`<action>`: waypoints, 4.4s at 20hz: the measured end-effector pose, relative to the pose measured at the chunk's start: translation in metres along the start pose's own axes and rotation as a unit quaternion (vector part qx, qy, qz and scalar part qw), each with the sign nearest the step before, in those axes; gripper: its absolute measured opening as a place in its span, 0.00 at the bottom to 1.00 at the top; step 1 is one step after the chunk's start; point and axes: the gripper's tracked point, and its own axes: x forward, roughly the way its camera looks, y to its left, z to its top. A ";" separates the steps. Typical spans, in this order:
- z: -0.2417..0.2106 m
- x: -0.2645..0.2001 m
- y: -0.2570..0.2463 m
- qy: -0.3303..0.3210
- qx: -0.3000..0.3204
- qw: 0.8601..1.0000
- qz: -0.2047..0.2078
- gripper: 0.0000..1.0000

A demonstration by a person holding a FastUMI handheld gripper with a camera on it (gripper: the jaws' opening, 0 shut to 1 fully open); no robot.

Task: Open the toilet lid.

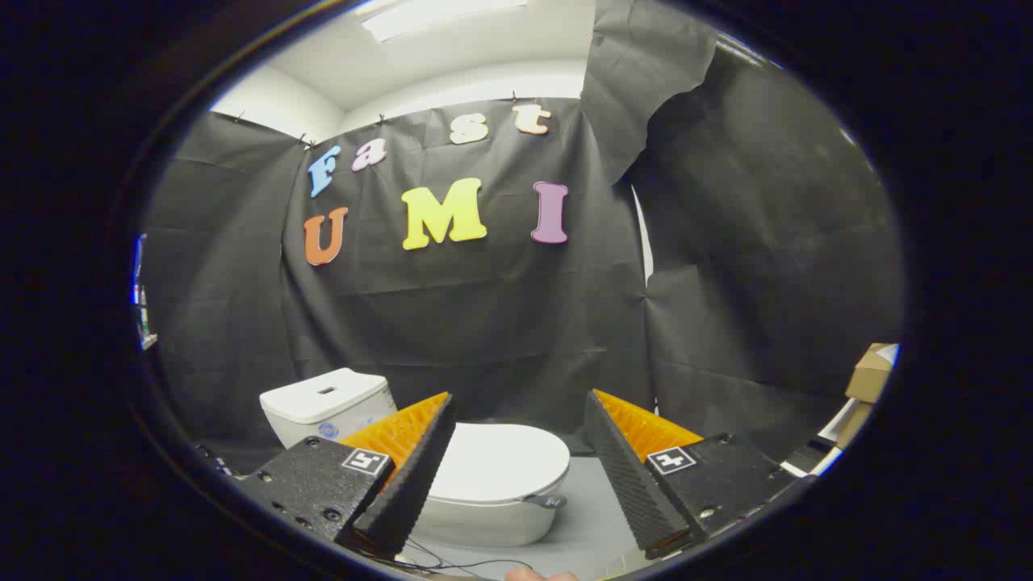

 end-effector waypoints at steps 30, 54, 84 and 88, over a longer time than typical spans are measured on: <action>-0.017 0.007 0.005 0.017 -0.021 1.000 -0.015 1.00; -0.106 0.107 -0.010 0.163 0.008 0.983 -0.078 1.00; -0.303 0.150 -0.072 0.445 0.336 0.826 -0.080 0.82; -0.306 0.156 -0.072 0.441 0.382 0.808 -0.081 0.64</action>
